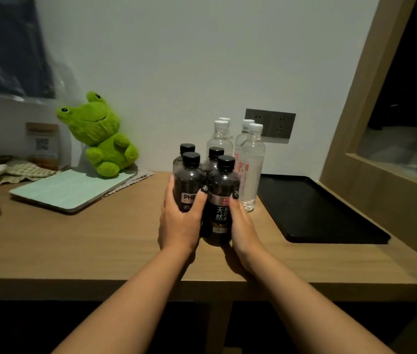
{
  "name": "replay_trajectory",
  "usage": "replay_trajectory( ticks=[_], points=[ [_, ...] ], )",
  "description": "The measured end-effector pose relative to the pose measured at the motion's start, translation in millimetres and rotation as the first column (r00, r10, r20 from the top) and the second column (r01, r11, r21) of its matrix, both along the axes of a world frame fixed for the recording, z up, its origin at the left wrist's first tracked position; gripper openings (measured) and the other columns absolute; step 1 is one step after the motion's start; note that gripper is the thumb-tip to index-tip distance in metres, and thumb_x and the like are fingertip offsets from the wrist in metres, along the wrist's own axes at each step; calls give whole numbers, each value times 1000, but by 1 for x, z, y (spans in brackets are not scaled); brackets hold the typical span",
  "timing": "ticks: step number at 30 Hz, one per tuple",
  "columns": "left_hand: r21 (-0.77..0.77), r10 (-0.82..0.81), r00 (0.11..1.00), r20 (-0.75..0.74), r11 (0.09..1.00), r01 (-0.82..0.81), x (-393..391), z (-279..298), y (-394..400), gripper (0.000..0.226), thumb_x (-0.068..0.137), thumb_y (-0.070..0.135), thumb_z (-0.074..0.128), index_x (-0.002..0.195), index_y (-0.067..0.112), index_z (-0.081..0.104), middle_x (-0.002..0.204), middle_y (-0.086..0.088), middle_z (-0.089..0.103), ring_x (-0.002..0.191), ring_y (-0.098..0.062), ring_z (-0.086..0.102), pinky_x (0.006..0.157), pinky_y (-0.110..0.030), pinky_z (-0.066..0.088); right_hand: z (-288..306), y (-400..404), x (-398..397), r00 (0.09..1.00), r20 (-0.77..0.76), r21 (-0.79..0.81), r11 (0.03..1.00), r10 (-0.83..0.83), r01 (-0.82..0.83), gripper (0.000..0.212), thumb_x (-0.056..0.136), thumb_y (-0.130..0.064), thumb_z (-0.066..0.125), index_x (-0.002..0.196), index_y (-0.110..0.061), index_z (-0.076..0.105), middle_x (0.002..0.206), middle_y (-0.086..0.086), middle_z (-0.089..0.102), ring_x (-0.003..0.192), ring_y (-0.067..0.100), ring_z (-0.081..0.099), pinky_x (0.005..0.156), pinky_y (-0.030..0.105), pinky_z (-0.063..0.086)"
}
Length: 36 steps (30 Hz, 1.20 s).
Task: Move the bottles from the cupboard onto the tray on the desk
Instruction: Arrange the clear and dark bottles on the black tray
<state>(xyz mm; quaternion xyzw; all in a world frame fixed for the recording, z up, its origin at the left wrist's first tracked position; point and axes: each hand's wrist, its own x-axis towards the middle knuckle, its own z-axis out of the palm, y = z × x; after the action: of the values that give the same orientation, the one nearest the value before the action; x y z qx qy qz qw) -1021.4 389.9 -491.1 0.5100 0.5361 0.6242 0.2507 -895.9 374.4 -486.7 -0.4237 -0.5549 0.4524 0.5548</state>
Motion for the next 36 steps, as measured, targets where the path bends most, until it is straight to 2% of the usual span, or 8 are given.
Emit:
replay_trajectory(
  ticks=[5,15,19,24,26,31,33,36],
  points=[
    [-21,97,995,12,995,-97,-33,4,25,84,66,76,44,142,44,30,126,3,60,113,-23,57,94,-44,46,-6,28,-51,993,69,69,994,-93,88,69,81,-78,37,135,-37,47,135,-6,55,127,14,50,106,45,43],
    [1,64,997,39,998,-64,-63,6,102,81,65,73,44,140,42,34,121,5,63,110,-24,58,96,-47,46,-5,109,-93,960,157,131,969,-231,211,86,71,-92,25,136,-37,43,135,-6,52,129,13,45,110,46,38],
    [16,42,998,39,999,-43,-66,1,128,78,69,69,47,141,46,27,125,6,60,110,-23,58,95,-46,47,-6,139,-99,954,161,107,965,-254,240,80,76,-87,28,133,-34,45,127,-5,58,120,13,54,92,33,50],
    [39,-48,996,76,998,45,-64,-5,139,85,69,70,48,145,49,18,145,7,46,124,-19,48,101,-44,42,0,157,-92,961,151,15,973,-231,231,56,93,-62,30,133,-25,43,123,-1,60,113,15,57,60,10,46],
    [26,-58,996,71,998,56,-61,-6,138,85,76,67,47,149,44,11,154,4,34,135,-22,37,109,-46,35,1,157,-90,962,149,10,973,-230,231,52,95,-61,32,132,-26,44,122,-1,61,112,14,57,68,11,48],
    [6,-12,999,-48,1000,12,-53,-4,118,85,83,61,28,154,29,-6,162,0,11,146,-20,12,116,-43,12,-2,145,-89,964,177,-35,978,-198,207,55,86,-73,33,127,-39,47,125,-5,62,117,15,57,96,42,50],
    [-34,-38,998,-50,999,36,-55,-4,112,84,82,63,24,153,31,-6,162,0,8,146,-19,11,116,-41,13,-1,136,-90,958,194,-56,973,-209,224,67,81,-77,31,136,-39,42,137,-3,55,131,20,47,107,50,40],
    [-83,-56,996,-65,995,51,-60,-4,97,85,82,62,24,154,27,-3,163,2,5,148,-15,3,117,-38,7,-2,119,-89,941,257,-86,965,-220,248,67,94,-59,33,152,-26,23,155,-3,31,147,20,21,119,45,21]
  ],
)
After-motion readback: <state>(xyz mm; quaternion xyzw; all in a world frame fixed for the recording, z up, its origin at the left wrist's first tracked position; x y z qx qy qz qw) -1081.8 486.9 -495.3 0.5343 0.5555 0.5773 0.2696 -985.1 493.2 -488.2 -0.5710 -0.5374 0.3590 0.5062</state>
